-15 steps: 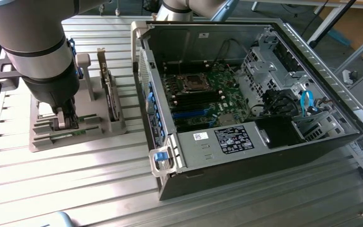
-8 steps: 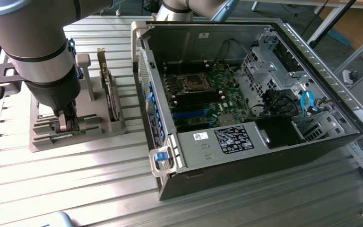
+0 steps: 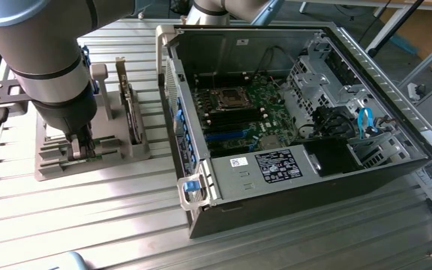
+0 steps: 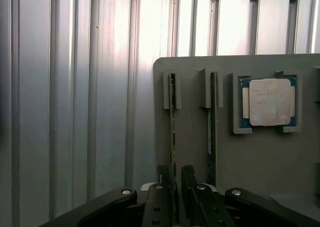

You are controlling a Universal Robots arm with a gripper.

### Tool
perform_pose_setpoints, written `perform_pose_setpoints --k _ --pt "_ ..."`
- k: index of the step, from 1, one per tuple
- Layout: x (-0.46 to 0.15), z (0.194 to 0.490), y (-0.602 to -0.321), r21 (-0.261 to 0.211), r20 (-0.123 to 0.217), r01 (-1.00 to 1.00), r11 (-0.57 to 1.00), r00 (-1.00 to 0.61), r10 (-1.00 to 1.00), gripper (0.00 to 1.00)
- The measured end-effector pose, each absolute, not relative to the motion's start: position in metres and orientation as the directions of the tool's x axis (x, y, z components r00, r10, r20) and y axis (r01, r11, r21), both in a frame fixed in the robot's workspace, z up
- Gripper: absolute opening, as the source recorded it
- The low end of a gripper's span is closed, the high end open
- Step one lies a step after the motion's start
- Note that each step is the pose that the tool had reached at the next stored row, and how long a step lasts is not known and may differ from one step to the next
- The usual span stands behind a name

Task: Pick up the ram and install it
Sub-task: 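Pick up the ram and move it above insertion slot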

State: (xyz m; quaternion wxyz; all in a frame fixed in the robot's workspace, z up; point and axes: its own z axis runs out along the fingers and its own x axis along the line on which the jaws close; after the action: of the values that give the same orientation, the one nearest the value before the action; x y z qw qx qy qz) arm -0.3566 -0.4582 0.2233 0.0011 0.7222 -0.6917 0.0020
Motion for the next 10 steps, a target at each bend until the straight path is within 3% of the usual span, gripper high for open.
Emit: perform_pose_setpoints --k 10 --pt "-0.3565 0.2197 -0.4582 -0.001 0.004 -0.999 -0.043 0.043 -0.999 0.24"
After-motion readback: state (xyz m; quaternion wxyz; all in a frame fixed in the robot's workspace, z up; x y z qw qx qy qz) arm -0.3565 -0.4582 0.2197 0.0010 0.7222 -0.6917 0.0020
